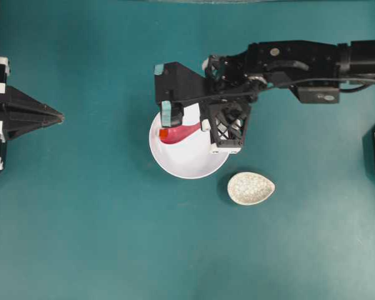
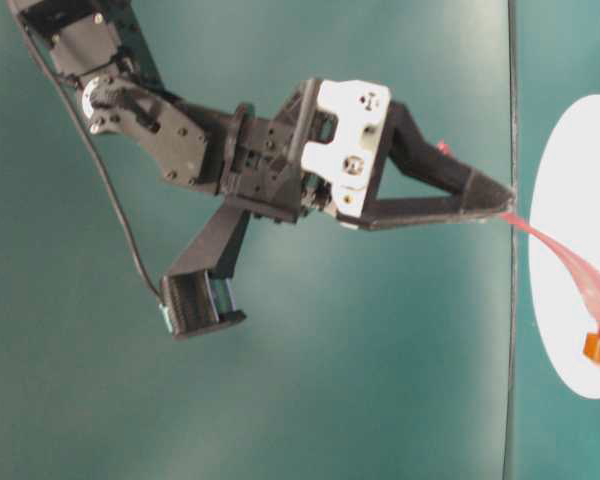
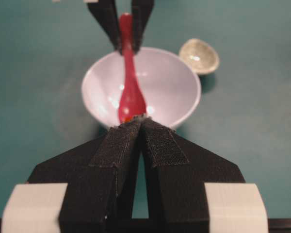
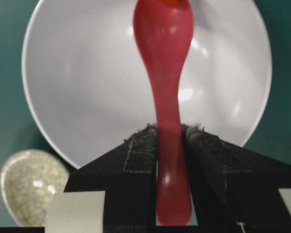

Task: Grip the spoon and scoop the red block from the bowl with right arm.
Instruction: 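Slide the spoon under the red cube inside the white bowl, then lift the spoon with the red cube up out of the bowl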

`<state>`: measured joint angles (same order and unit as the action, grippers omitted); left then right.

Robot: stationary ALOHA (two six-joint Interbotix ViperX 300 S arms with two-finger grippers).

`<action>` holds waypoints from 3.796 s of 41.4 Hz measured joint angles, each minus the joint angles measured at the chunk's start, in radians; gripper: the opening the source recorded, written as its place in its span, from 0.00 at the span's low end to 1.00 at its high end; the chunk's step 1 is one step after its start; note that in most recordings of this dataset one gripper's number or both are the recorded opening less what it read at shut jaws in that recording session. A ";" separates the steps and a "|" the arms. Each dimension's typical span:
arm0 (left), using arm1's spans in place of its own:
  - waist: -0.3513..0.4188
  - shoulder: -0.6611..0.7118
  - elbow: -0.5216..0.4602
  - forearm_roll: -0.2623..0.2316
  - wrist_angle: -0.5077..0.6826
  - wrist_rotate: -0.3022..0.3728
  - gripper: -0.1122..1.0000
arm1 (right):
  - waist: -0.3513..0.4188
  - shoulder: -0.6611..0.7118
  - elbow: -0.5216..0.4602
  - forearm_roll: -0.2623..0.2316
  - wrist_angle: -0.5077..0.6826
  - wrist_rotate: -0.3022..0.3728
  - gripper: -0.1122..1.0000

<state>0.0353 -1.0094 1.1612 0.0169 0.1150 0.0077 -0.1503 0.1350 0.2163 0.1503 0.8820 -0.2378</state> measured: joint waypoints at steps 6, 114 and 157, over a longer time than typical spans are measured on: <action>0.000 0.000 -0.002 0.000 0.000 0.000 0.13 | 0.005 -0.038 0.061 0.002 -0.061 0.028 0.32; 0.000 -0.003 -0.002 0.000 0.017 -0.002 0.13 | 0.048 -0.371 0.531 0.038 -0.680 0.078 0.32; 0.000 -0.005 -0.002 0.000 0.015 0.000 0.13 | 0.048 -0.459 0.422 0.035 -0.476 0.077 0.32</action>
<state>0.0353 -1.0140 1.1597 0.0169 0.1304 0.0077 -0.1028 -0.3237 0.6381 0.1856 0.4065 -0.1611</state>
